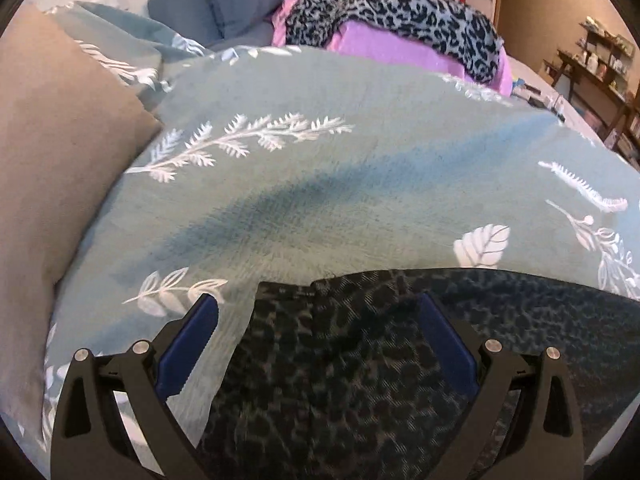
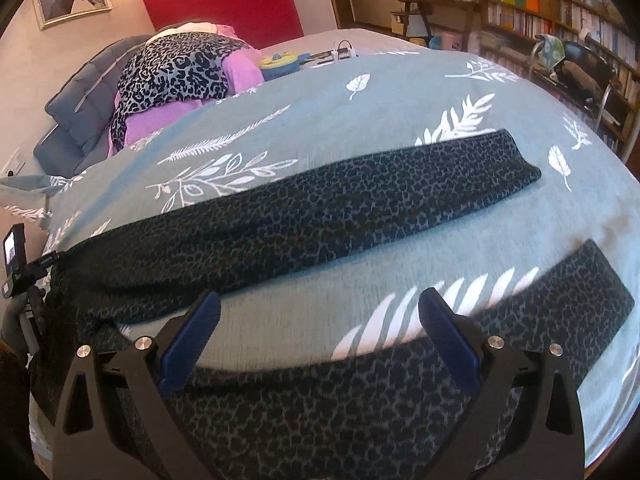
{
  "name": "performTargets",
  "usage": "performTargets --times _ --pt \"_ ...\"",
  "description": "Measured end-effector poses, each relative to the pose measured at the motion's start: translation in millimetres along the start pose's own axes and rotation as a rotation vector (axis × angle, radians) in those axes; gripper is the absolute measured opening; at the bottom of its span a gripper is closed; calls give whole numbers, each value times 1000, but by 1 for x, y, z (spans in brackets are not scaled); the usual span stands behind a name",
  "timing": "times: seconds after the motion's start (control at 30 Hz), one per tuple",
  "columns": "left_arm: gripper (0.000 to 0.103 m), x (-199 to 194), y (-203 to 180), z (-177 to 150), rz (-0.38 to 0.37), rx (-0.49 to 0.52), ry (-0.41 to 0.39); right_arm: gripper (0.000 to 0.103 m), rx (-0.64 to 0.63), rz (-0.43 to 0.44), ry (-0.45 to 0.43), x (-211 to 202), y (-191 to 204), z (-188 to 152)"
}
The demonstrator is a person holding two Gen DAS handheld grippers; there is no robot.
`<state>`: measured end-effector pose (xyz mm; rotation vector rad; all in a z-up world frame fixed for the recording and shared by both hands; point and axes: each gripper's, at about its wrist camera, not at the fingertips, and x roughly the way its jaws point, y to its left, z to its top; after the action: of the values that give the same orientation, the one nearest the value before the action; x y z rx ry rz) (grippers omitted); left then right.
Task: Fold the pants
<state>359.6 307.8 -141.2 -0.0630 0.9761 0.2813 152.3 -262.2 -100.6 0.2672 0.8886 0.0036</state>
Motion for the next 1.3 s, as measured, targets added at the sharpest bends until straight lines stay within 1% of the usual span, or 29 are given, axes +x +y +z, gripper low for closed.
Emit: performTargets --times 0.13,0.2,0.27,0.33,0.37,0.4,0.43,0.47,0.5,0.57,0.67,0.77,0.9,1.0,1.1,1.17,1.3 --pt "98 14 -6 -2 -26 62 33 100 -11 -3 -9 8 3 10" --pt "98 21 -10 -3 -33 97 50 100 -7 3 1 13 3 14" --pt "98 26 -12 -3 -35 114 51 100 4 11 15 19 1 16" --pt "91 27 -11 -2 -60 117 54 100 -2 -9 16 23 -2 19" --pt "85 26 -10 -2 -82 118 50 100 -6 -19 10 23 -5 19" --pt "77 25 -11 -2 -94 121 45 100 -6 -28 6 24 -7 21" --pt "66 23 -13 -2 -102 128 37 100 0 -48 2 26 -15 25" --pt "59 19 -15 -3 -112 136 30 100 10 -57 1 27 -21 29" --pt "48 16 -17 -4 -121 145 25 100 22 -62 0 29 -28 32" --pt "42 9 -20 -4 -131 155 17 100 60 -86 -3 33 -46 42" --pt "39 -11 -25 -5 -131 168 -31 100 109 -118 -11 41 -70 58" --pt "38 -34 -24 -6 -155 165 -82 100 143 -141 -9 52 -90 73" --pt "38 -76 -21 -14 -201 152 -152 100 199 -150 8 68 -116 91" --pt "38 -105 -20 -25 -217 167 -190 100 269 -140 24 81 -142 110" --pt "38 -131 -19 -41 -227 180 -218 100 344 -139 42 97 -168 129" --pt "38 -144 -19 -51 -230 181 -226 100 394 -123 69 110 -184 142" --pt "38 -165 -17 -71 -245 164 -237 100 460 -115 119 134 -201 158"
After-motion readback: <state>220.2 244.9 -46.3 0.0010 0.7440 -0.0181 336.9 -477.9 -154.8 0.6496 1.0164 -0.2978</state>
